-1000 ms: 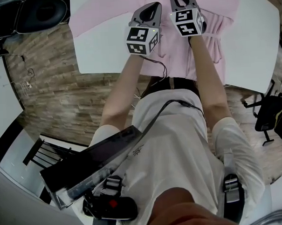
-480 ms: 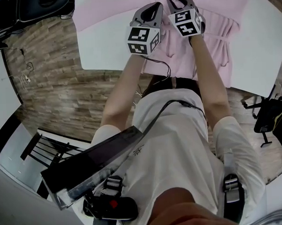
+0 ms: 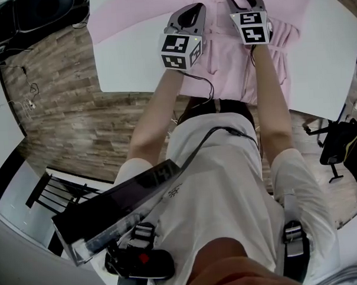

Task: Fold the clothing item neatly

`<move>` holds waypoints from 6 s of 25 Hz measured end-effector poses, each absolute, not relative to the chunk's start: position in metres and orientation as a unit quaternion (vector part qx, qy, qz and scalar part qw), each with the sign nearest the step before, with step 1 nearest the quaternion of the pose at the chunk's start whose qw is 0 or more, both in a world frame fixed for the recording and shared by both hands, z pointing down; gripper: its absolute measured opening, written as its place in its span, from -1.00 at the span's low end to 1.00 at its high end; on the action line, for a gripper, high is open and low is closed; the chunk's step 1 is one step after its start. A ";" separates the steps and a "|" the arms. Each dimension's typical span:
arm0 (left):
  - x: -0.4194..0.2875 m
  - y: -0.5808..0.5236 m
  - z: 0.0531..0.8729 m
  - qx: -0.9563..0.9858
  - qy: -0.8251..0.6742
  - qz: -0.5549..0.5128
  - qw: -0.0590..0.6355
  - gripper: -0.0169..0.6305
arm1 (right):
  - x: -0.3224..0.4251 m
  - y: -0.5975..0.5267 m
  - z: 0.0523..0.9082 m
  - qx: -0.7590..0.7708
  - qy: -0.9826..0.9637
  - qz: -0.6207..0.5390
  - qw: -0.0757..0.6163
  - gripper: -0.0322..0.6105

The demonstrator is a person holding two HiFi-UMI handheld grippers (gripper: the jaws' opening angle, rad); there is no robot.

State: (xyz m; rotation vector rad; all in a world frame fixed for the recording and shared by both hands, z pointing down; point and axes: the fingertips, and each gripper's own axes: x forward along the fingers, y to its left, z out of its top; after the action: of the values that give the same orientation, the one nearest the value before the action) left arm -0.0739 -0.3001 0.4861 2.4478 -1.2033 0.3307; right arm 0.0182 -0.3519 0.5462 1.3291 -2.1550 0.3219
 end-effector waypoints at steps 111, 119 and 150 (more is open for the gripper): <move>-0.434 -0.330 0.532 0.618 -0.722 0.153 0.269 -0.89 | -0.225 -0.262 0.494 0.283 -0.924 0.013 0.255 -0.88; -0.220 -0.372 0.465 0.818 -0.532 0.160 0.148 -0.88 | -0.127 -0.294 0.475 0.386 -0.889 0.028 0.243 -0.88; 0.091 -0.320 0.526 0.905 -0.348 0.200 0.139 -0.45 | 0.166 -0.287 0.520 0.540 -0.788 0.084 0.282 -0.78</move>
State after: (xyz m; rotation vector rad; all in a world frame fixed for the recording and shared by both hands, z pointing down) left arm 0.0908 -0.3205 0.5261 2.6156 -1.0070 0.5794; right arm 0.1657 -0.2868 0.5201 1.4469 -2.1120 0.2257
